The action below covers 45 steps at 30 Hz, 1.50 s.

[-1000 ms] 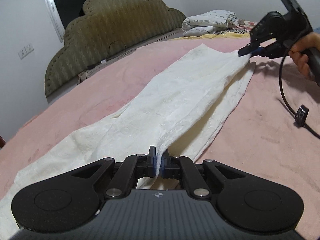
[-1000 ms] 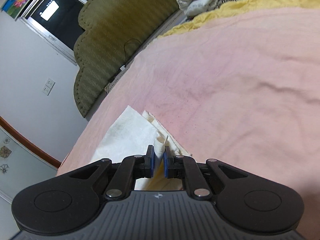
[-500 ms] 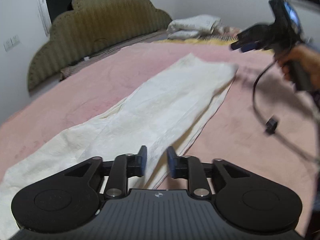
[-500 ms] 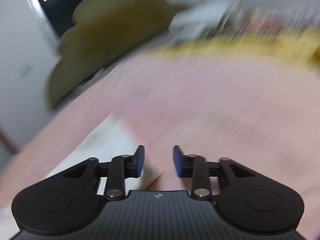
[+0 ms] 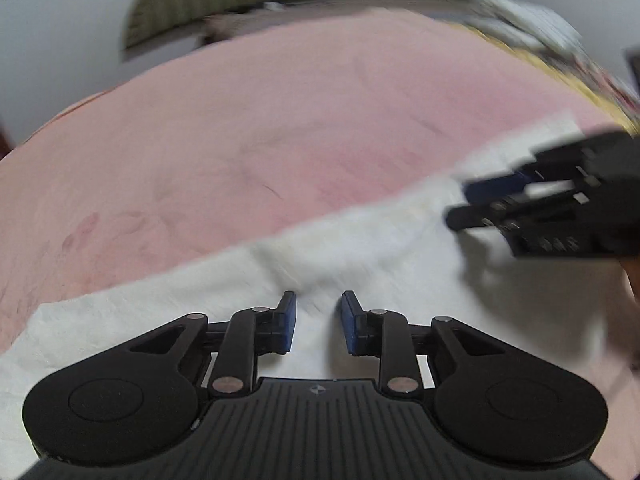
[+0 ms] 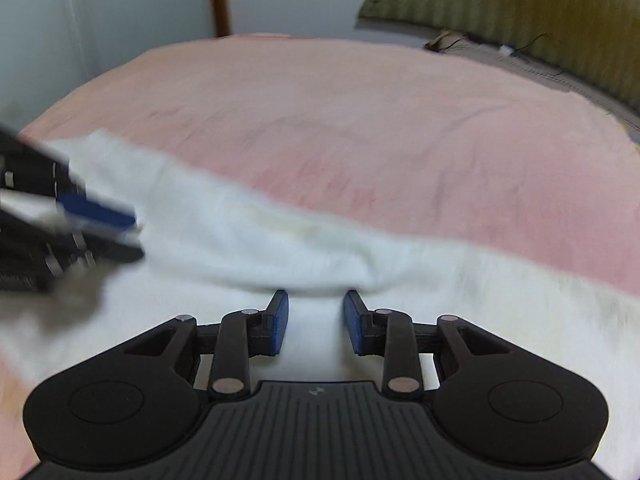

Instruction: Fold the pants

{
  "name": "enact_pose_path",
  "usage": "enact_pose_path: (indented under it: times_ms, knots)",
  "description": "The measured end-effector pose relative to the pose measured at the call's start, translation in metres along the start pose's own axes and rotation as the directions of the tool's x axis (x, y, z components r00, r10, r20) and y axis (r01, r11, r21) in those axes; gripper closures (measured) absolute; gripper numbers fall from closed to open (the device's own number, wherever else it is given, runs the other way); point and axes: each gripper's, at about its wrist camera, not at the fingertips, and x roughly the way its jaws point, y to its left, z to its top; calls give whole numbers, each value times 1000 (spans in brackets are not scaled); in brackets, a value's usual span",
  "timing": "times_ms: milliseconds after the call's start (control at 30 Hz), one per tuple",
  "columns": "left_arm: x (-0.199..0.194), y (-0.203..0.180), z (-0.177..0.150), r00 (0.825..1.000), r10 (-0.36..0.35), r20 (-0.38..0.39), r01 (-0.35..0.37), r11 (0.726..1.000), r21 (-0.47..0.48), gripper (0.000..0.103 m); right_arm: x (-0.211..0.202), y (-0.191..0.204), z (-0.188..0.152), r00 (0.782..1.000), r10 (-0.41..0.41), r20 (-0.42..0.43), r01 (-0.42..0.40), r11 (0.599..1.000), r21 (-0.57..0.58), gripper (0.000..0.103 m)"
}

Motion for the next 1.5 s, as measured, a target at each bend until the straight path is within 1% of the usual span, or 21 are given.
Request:
enact_pose_path:
  times_ms: [67, 133, 167, 233, 300, 367, 433, 500, 567, 600, 667, 700, 733, 800, 900, 967, 1000, 1133, 1267, 1400, 1500]
  knots:
    - [0, 8, 6, 990, 118, 74, -112, 991, -77, 74, 3, -9, 6, 997, -51, 56, 49, 997, 52, 71]
    - [-10, 13, 4, 977, 190, 102, -180, 979, -97, 73, -1, -15, 8, 989, -142, 52, 137, 987, 80, 71]
    - [-17, 15, 1, 978, 182, 105, -173, 981, -92, 73, -10, -15, 5, 989, -130, 70, 123, 988, 91, 71]
    - [-27, 15, -3, 988, 118, 97, -112, 992, -61, 72, -32, -12, -6, 995, -37, 88, 29, 996, 89, 71]
    - [-26, 2, -1, 994, 77, 75, -75, 997, -21, 66, -38, -7, -14, 998, 37, 47, -40, 998, 56, 70]
    - [-11, -13, 2, 992, 109, 56, -111, 993, 27, 57, -22, -1, -15, 1000, 12, -21, -11, 999, 32, 70]
    - [10, -17, 3, 987, 159, 37, -160, 987, 32, 52, -12, -8, -13, 1000, 5, 18, -6, 998, 67, 69]
    - [-2, -11, -1, 979, 198, 56, -196, 980, -34, 51, -14, -23, -9, 998, -30, 60, 19, 982, 186, 69]
    - [-23, -6, -8, 986, 145, 85, -140, 988, -70, 46, -29, -22, -11, 988, -122, 93, 100, 972, 211, 67]
    - [-31, -5, -13, 990, 111, 93, -104, 992, -74, 42, -39, -19, -15, 988, -116, 105, 94, 976, 196, 66]
    - [-45, -8, -25, 993, 43, 108, -34, 996, -86, 26, -58, -18, -33, 993, -24, 119, 3, 984, 180, 56]
    - [-47, -11, -31, 994, 21, 111, -12, 997, -82, 22, -65, -21, -45, 993, 11, 116, -31, 984, 173, 43]
    - [-43, -17, -37, 994, 11, 106, -5, 998, -62, 19, -68, -23, -58, 995, 9, 98, -25, 986, 167, 34]
    - [-37, -30, -49, 994, 61, 90, -59, 998, -21, 23, -73, -38, -87, 993, -98, 66, 85, 979, 186, 33]
    - [-50, -42, -67, 983, 100, 153, -101, 995, 0, 23, -117, -67, -128, 956, -242, 167, 170, 918, 358, 33]
    - [-58, -46, -77, 977, 84, 196, -85, 996, -4, 21, -147, -85, -157, 921, -304, 245, 155, 861, 485, 33]
    - [-56, -49, -80, 974, 88, 211, -91, 996, 3, 20, -156, -96, -169, 914, -314, 256, 129, 825, 551, 33]
    - [-44, -62, -92, 957, 157, 243, -175, 983, 51, 11, -154, -137, -202, 942, -240, 235, -14, 673, 739, 33]
    - [-41, -55, -90, 962, 158, 223, -166, 986, 15, 2, -150, -146, -207, 935, -214, 284, -79, 654, 753, 33]
    - [-39, -40, -89, 974, 119, 191, -109, 992, -65, 0, -140, -167, -215, 895, -221, 388, -188, 602, 776, 34]
    - [-39, -41, -90, 975, 122, 188, -109, 991, -78, 0, -132, -177, -207, 888, -235, 395, -189, 596, 780, 34]
